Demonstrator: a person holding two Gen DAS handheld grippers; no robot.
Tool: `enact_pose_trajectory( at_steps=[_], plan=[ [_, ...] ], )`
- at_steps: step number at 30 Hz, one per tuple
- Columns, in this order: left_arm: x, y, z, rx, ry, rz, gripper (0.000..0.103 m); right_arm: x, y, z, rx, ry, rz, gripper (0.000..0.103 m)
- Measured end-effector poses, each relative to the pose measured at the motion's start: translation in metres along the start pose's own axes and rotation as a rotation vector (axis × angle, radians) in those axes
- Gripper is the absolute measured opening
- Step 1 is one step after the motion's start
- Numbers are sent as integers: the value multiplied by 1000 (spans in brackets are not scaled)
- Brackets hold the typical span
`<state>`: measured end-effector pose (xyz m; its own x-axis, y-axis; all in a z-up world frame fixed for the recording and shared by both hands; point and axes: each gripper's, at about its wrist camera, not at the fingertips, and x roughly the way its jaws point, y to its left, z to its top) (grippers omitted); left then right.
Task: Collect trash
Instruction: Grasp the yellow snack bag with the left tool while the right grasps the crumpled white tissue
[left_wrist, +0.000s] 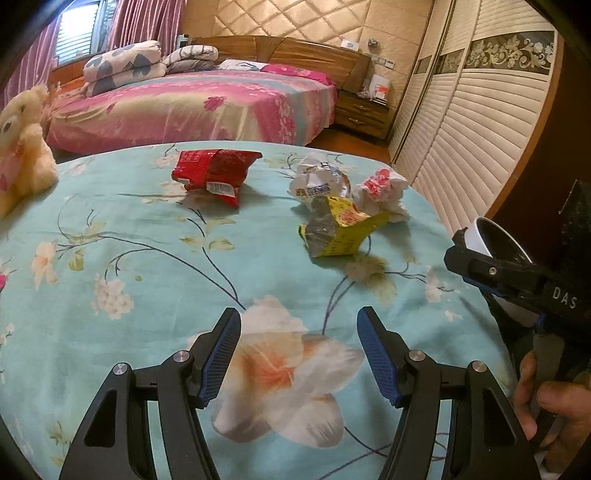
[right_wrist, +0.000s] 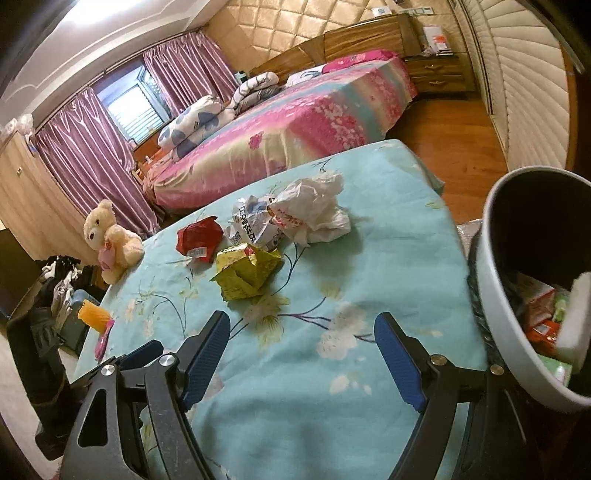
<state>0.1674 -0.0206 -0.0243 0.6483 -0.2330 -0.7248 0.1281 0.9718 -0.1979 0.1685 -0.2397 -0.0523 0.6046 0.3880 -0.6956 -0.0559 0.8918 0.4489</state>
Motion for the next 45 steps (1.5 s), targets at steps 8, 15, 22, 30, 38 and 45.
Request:
enact_pose_trajectory(
  at_steps=[8, 15, 22, 30, 38, 45],
  plan=[
    [15, 14, 16, -16, 5, 12, 65, 15, -2, 11, -1, 6, -5, 82],
    [29, 5, 28, 27, 6, -53, 65, 24, -4, 24, -11, -17, -21, 82],
    [54, -6, 37, 69, 27, -78, 64, 41, -4, 41, -30, -20, -36, 80],
    [80, -16, 49, 111, 55, -101, 53, 69, -10, 61, -42, 10, -40, 68],
    [93, -24, 53, 146, 86, -131, 0, 73, -18, 57, -45, 24, -48, 18],
    [80, -16, 48, 128, 39, -106, 0, 51, -19, 44, -35, 3, -39, 15]
  ],
)
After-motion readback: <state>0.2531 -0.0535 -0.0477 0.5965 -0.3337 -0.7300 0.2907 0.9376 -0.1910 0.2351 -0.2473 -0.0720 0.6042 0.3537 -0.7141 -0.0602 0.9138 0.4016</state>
